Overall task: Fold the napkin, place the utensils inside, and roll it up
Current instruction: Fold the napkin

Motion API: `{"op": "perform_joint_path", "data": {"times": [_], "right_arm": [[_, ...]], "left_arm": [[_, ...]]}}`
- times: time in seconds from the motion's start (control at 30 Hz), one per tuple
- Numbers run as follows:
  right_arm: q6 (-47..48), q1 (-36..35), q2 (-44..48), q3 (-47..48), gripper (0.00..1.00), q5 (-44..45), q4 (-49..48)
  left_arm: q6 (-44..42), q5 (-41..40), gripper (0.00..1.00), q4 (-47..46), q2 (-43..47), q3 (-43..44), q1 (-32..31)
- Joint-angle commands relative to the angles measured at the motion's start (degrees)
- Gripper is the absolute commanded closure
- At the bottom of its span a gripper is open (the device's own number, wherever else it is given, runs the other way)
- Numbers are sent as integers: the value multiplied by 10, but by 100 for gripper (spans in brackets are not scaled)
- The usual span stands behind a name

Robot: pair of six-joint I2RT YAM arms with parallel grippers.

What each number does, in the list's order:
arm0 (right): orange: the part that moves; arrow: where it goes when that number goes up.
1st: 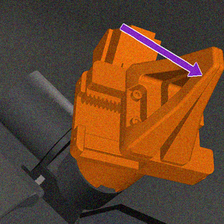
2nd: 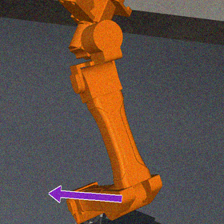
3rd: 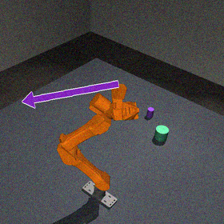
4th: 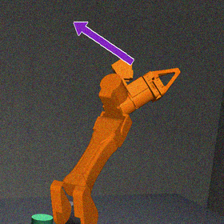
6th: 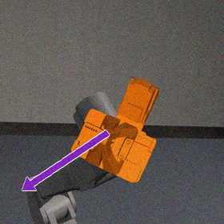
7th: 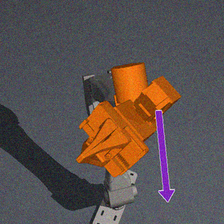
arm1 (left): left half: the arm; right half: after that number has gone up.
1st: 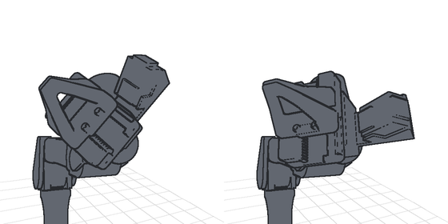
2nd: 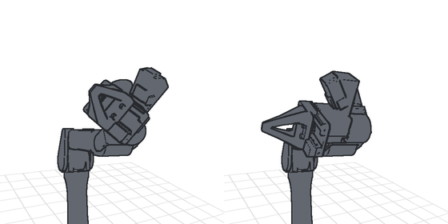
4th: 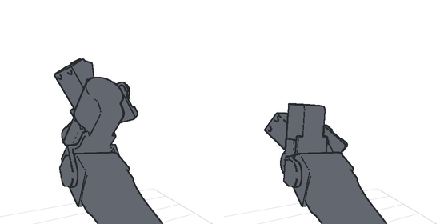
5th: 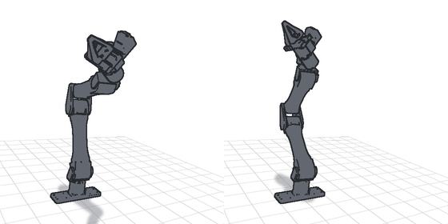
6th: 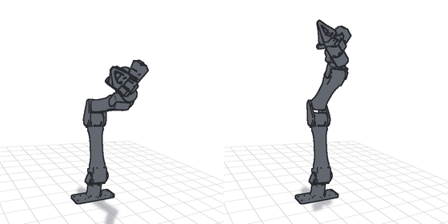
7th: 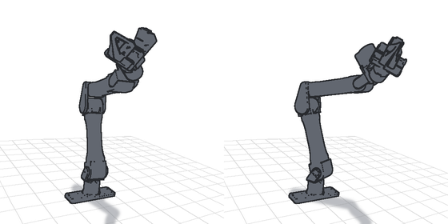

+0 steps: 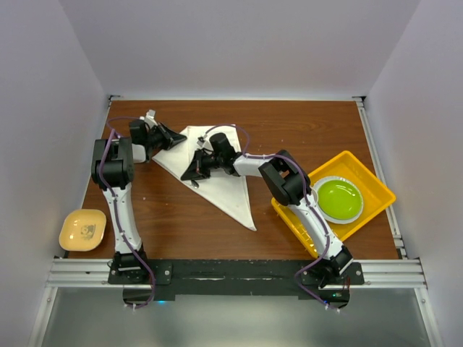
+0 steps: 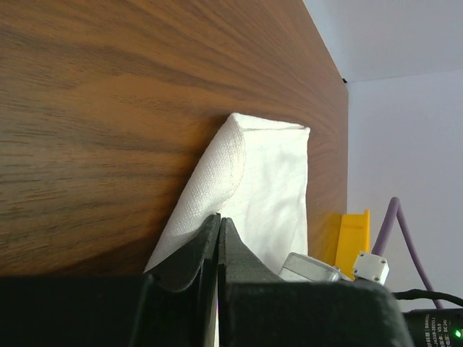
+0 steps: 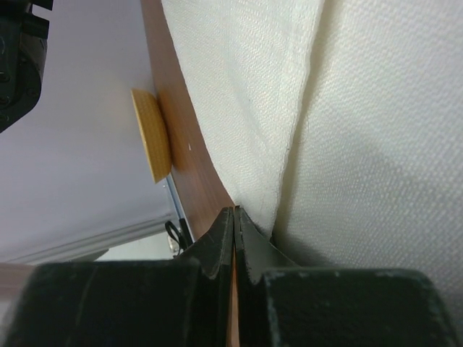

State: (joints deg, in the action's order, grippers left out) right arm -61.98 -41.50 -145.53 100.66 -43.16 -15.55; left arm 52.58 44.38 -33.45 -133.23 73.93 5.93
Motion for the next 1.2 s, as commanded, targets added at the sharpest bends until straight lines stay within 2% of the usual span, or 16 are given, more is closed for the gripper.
{"op": "perform_joint_path", "data": {"times": [0.0, 0.23, 0.53, 0.6, 0.77, 0.8, 0.87, 0.93, 1.03, 1.1, 1.13, 1.17], "right_arm": [[3, -2, 17, -18, 100, -5, 4], [5, -1, 22, -18, 100, -13, 7], [3, 0, 19, -15, 100, -22, 10], [3, 0, 19, -14, 100, -24, 10], [10, 0, 25, 1, 100, -32, 25], [23, 1, 29, 9, 100, -32, 49], [37, 1, 39, 43, 98, -32, 82], [62, 1, 54, 70, 89, -34, 137], [99, 13, 80, 121, 79, -44, 227], [130, 26, 131, 111, 75, -51, 283], [151, 44, 152, 90, 71, -41, 313], [204, 56, 203, 76, 67, -31, 347]], "left_arm": [[-3, -11, 93, -21, -3, 16, -1], [19, -12, 89, -13, -16, 67, -4], [12, -18, 89, -8, -65, 67, -8], [1, -25, 89, 16, -70, 74, -8], [-5, -31, 86, 32, -49, 97, -7], [-16, -32, 84, 67, -42, 121, -9], [-32, -36, 73, 118, -15, 150, -9], [-56, -39, 62, 168, 22, 188, -9], [-110, -61, 53, 270, 76, 237, -12], [-149, -80, 53, 337, 110, 240, -20], [-163, -90, 52, 368, 154, 228, -25], [-191, -109, 52, 394, 181, 211, -40]]}}
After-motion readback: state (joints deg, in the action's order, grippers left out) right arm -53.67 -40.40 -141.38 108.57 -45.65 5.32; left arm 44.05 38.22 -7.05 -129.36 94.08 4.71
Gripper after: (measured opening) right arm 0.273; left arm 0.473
